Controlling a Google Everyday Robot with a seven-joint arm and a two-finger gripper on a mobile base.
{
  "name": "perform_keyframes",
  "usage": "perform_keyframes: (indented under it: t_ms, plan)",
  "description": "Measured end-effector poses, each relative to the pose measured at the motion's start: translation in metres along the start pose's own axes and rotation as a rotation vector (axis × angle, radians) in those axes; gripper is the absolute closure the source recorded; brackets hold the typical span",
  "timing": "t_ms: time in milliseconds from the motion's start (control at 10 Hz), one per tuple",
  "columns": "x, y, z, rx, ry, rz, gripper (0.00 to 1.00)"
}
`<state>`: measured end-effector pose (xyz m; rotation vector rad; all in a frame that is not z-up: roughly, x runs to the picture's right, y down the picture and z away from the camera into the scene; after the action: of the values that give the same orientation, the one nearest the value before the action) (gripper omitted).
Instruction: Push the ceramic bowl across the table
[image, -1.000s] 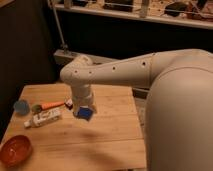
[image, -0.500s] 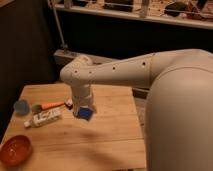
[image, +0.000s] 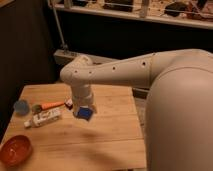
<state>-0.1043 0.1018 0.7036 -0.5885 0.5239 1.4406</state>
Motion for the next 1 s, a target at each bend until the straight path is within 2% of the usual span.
perform_keyframes:
  t_ms: [800,1000]
  plan:
    - [0.0003,0.0003,-0.0012,0.001,-0.003,-0.003,0.35]
    - [-0.001,0.0057,-0.0054,0.045,-0.032,-0.044,0.35]
